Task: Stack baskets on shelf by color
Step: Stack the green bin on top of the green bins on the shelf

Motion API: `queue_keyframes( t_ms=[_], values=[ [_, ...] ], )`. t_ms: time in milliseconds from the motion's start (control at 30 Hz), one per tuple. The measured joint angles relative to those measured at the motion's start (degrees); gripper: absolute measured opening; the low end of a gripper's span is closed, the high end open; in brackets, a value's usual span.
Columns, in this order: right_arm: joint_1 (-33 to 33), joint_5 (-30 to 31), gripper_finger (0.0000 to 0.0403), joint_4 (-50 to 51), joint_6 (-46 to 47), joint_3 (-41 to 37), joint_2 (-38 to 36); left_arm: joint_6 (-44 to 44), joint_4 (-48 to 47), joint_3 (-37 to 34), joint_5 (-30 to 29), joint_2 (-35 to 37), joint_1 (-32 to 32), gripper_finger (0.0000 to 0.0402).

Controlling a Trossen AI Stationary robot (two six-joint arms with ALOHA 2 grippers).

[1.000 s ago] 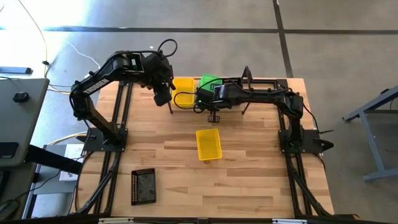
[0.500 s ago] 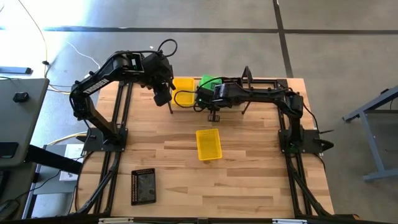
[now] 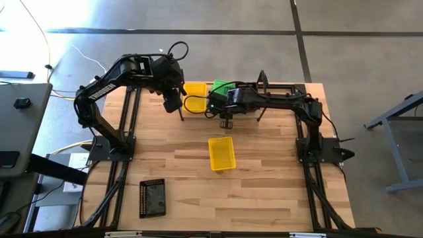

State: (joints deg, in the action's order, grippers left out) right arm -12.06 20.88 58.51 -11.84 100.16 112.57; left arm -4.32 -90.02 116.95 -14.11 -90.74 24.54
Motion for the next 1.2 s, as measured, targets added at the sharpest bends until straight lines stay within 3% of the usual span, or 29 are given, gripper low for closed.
queue_keyframes(
  t_ms=[233, 600, 933, 1200],
  values=[
    [-0.32, -1.17, 0.0115, 2.45, 0.68, 4.59, 0.0, 0.0, 0.0, 0.0, 0.0, 0.0, 0.0, 0.0133],
    [-6.47, -16.56, 0.0115, 5.56, 2.39, 12.5, 0.0, 0.01, 0.0, 0.0, -0.15, 0.0, 0.01, 0.0133],
    [-12.95, -24.05, 0.0115, 5.33, 16.07, 15.08, 0.0, 1.5, 0.07, 0.0, -6.36, 0.0, 0.02, 0.0133],
    [-15.12, -26.29, 0.0115, 3.36, 30.8, 14.77, -0.02, 2.32, 2.09, 0.0, -6.66, 0.0, 0.02, 0.0133]
  ],
)
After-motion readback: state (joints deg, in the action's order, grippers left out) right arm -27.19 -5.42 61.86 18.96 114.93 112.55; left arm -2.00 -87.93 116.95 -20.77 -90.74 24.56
